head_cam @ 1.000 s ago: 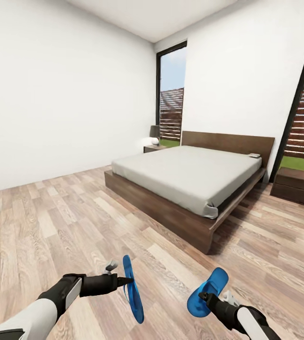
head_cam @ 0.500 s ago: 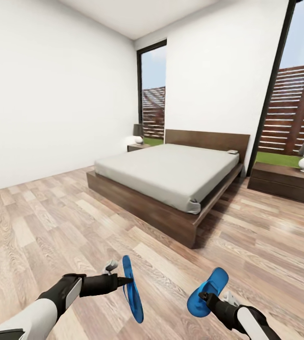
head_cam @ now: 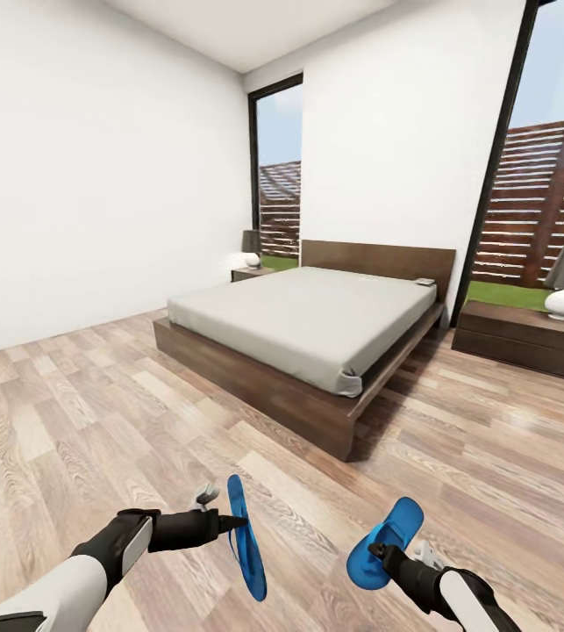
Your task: In the bedroom, move the book from the bed onto either nightstand, and place the two sandals side by side next to the bed.
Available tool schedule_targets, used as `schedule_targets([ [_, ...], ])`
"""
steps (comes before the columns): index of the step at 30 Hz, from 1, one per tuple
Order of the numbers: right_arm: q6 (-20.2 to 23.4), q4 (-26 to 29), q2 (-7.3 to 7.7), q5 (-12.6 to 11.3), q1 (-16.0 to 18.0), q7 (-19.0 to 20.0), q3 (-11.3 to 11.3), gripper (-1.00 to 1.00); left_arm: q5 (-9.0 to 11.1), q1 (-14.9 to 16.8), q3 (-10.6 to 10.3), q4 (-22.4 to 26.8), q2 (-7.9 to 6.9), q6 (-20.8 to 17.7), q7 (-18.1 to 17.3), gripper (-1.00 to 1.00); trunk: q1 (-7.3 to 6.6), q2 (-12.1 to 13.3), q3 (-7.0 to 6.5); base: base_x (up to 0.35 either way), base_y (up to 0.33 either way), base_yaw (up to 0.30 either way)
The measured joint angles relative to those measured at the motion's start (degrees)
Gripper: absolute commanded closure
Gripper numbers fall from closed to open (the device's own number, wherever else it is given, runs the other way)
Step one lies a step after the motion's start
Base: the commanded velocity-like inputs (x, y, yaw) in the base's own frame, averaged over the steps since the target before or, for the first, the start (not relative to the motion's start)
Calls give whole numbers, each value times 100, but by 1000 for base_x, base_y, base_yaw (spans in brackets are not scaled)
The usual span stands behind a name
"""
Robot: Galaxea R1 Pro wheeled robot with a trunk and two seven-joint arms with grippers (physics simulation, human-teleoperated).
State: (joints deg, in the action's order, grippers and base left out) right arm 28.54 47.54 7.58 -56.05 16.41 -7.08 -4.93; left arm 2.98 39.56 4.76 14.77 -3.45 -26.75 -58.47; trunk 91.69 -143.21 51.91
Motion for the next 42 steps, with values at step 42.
schedule_targets([
  [42,-1,2,-7,3,0,-8,-16,100,3,2,-7,0,1,7,115,100,-2,0,0,119,-153,0],
])
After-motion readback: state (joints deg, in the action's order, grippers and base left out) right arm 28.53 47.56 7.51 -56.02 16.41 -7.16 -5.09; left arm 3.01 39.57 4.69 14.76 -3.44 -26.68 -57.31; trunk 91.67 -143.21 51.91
